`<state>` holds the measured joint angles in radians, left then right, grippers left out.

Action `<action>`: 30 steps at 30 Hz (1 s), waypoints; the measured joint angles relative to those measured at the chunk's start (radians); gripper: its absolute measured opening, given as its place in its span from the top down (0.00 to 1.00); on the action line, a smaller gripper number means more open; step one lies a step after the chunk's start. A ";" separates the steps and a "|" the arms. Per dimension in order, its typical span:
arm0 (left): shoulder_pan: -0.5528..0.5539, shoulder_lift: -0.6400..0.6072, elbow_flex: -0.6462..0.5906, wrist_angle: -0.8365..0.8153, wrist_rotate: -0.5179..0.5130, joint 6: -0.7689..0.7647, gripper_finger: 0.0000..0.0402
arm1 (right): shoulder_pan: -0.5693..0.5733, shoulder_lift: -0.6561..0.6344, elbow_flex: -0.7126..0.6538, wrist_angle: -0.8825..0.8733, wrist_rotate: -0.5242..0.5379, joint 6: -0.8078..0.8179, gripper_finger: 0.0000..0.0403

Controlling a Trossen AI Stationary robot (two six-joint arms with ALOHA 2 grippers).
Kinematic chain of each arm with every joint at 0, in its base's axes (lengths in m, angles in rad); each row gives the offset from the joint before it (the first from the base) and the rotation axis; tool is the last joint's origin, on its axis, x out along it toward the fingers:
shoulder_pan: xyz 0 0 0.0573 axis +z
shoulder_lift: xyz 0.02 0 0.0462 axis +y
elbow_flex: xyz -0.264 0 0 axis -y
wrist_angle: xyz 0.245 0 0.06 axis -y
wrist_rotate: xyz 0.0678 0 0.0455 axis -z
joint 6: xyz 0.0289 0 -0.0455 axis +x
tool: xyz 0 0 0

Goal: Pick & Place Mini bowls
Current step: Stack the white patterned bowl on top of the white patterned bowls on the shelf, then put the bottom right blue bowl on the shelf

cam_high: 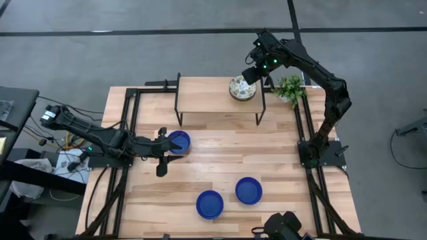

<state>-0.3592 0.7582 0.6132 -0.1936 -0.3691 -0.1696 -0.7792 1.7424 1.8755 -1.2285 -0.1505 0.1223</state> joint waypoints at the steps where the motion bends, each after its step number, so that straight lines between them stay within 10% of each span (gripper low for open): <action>1: 0.000 0.000 0.000 0.000 0.000 0.000 0.62 | 0.000 0.000 0.000 0.000 0.000 0.000 0.82; 30: 0.000 0.000 0.000 0.014 0.000 0.007 0.62 | 0.143 -0.367 0.000 -0.171 -0.150 -0.209 0.73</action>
<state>-0.3595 0.7586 0.6132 -0.1799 -0.3691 -0.1623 -0.6364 1.3751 1.8759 -1.3994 -0.3003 -0.0872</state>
